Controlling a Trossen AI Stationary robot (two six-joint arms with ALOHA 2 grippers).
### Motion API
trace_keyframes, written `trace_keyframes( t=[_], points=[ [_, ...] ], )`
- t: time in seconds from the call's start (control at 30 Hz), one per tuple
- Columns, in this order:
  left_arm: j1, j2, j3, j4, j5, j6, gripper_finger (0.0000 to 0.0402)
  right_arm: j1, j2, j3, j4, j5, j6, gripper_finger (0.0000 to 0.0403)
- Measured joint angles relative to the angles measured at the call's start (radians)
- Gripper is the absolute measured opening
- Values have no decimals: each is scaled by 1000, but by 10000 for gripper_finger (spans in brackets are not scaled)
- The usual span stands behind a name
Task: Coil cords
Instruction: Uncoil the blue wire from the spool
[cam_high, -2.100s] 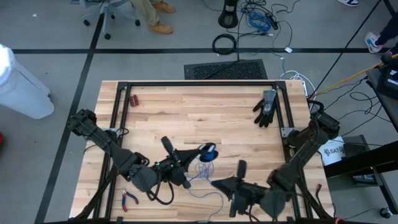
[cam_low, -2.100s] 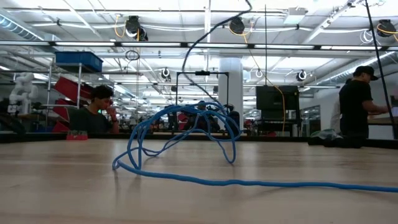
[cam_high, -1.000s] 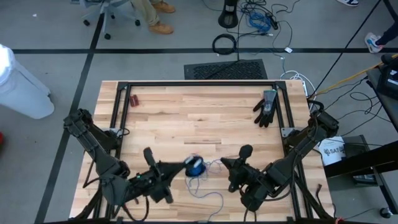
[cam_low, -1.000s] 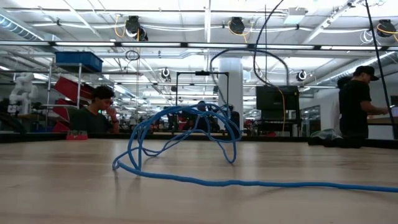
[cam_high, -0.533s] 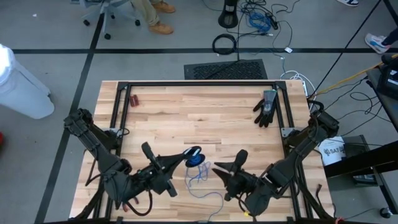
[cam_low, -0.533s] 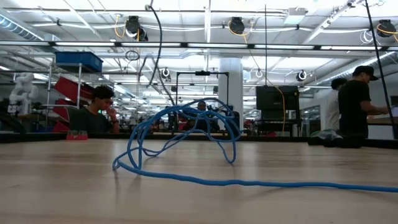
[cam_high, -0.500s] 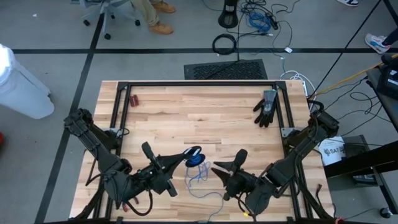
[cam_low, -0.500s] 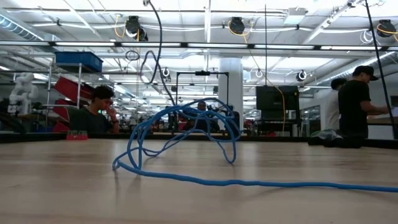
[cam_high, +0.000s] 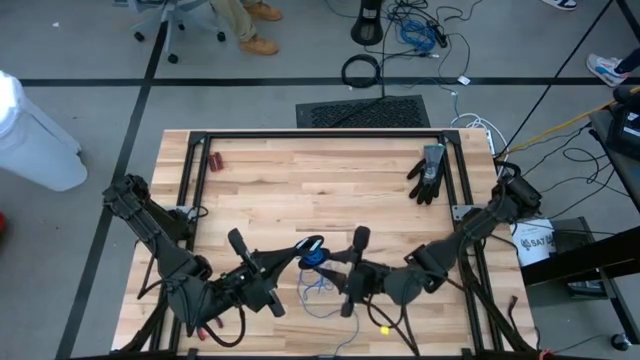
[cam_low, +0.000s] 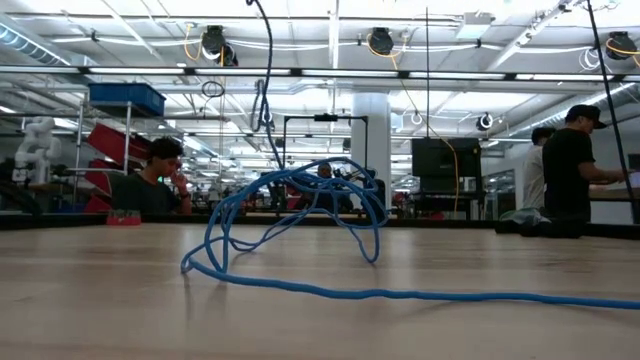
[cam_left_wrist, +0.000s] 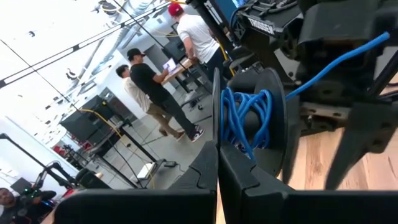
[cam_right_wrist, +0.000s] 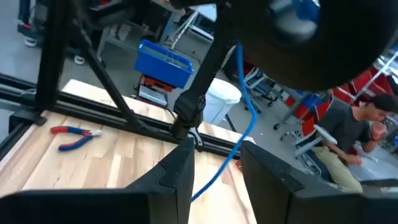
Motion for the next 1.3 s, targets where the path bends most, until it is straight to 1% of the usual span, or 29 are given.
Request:
trace_keyframes(
  t=[0.33,0.5,0.6,0.73,1.0,1.17,1.3],
  points=[
    [0,0,0,0,4,-18,0,-39,15,0,-6,-2,26,116],
    [0,0,0,0,42,-18,0,-60,47,0,-1,0,19,116],
    [0,0,0,-1,45,-18,0,-70,60,0,4,4,14,114],
    [0,0,0,-1,45,-18,0,-72,62,0,4,4,13,91],
    [0,0,0,-4,45,-23,0,-31,62,0,24,11,-52,10],
    [0,1,0,-28,36,-25,0,8,60,1,70,56,-94,3],
    [0,1,0,-37,8,-25,0,50,60,25,66,55,-107,1]
  ],
)
